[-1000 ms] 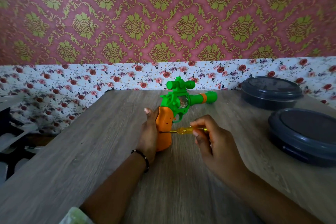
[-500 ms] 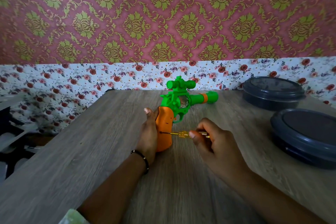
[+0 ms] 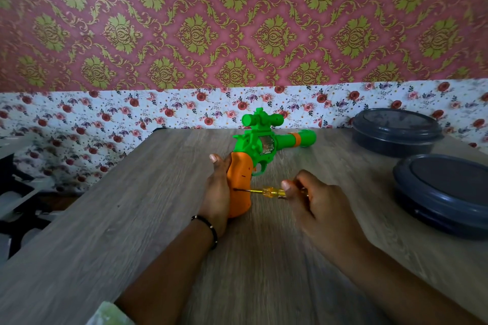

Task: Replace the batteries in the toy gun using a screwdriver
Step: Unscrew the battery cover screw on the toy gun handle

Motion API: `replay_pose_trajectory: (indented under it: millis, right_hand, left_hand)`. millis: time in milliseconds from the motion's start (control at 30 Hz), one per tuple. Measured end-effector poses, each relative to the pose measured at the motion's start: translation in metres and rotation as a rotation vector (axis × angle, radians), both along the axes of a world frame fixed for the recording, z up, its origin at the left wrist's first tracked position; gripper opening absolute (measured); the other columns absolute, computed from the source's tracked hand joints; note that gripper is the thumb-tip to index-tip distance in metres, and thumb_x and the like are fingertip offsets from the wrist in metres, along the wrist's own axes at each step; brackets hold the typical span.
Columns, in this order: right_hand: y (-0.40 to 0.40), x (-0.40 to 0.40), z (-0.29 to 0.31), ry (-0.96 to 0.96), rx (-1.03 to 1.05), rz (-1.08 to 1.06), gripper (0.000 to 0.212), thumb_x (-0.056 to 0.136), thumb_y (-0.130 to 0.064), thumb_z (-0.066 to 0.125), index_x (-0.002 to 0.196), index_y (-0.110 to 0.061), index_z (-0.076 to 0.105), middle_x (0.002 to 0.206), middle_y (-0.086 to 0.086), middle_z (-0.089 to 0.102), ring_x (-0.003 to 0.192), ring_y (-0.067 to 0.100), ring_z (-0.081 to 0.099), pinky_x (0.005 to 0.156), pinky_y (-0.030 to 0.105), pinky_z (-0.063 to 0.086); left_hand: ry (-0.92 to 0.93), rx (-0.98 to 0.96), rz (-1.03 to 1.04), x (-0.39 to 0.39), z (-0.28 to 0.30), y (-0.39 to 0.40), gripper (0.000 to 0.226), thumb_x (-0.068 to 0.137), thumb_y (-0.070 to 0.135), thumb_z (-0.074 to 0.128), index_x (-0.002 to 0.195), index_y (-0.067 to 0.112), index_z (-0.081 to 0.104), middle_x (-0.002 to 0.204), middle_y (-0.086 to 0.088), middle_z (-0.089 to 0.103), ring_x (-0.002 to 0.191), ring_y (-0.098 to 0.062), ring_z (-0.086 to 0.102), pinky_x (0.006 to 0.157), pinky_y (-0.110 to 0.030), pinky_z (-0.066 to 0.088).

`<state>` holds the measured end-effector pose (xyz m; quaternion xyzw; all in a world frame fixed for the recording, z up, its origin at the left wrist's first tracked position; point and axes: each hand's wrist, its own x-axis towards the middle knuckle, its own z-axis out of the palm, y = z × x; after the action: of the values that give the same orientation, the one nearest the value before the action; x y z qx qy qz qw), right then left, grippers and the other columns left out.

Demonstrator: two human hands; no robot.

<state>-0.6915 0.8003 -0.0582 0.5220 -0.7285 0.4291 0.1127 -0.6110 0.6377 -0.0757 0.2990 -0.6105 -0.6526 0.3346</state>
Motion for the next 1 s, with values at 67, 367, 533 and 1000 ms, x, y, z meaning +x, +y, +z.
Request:
replay_pose_trajectory:
  millis: [67, 367, 533, 1000]
  right_hand:
    - [-0.001, 0.001, 0.001, -0.028, -0.024, 0.048, 0.029, 0.085, -0.047, 0.048, 0.075, -0.02, 0.049, 0.05, -0.006, 0.046, 0.046, 0.01, 0.049, 0.042, 0.017, 0.032]
    - [-0.001, 0.004, 0.004, -0.343, -0.11, 0.276, 0.005, 0.082, -0.028, 0.062, 0.086, -0.026, 0.061, 0.069, -0.01, 0.061, 0.057, 0.005, 0.05, 0.054, 0.018, 0.04]
    - [0.0, 0.007, -0.001, 0.059, 0.046, -0.098, 0.064, 0.083, -0.071, 0.012, 0.074, -0.022, 0.05, 0.048, -0.002, 0.051, 0.044, 0.014, 0.053, 0.047, 0.037, 0.047]
    - [0.0, 0.004, 0.006, -0.099, -0.06, 0.18, 0.013, 0.084, -0.015, 0.065, 0.086, -0.021, 0.054, 0.068, -0.014, 0.055, 0.064, 0.0, 0.055, 0.053, 0.01, 0.037]
  left_hand:
    - [0.007, 0.01, -0.002, 0.0, 0.0, 0.0, 0.067, 0.097, 0.06, 0.007, 0.142, 0.03, 0.047, 0.132, -0.006, 0.062, 0.121, -0.024, 0.059, 0.111, -0.05, 0.04]
    - [0.019, 0.033, -0.004, 0.002, -0.002, -0.006, 0.063, 0.096, 0.062, 0.007, 0.137, 0.038, 0.048, 0.102, 0.009, 0.067, 0.099, -0.009, 0.062, 0.101, -0.041, 0.046]
    - [0.011, 0.047, -0.003, 0.002, -0.001, -0.005, 0.063, 0.095, 0.064, 0.008, 0.136, 0.039, 0.049, 0.109, 0.004, 0.067, 0.116, -0.021, 0.061, 0.11, -0.05, 0.041]
    - [-0.039, -0.009, 0.043, 0.002, 0.003, 0.0, 0.05, 0.096, 0.063, 0.012, 0.123, 0.045, 0.05, 0.129, -0.012, 0.065, 0.117, -0.026, 0.062, 0.108, -0.049, 0.044]
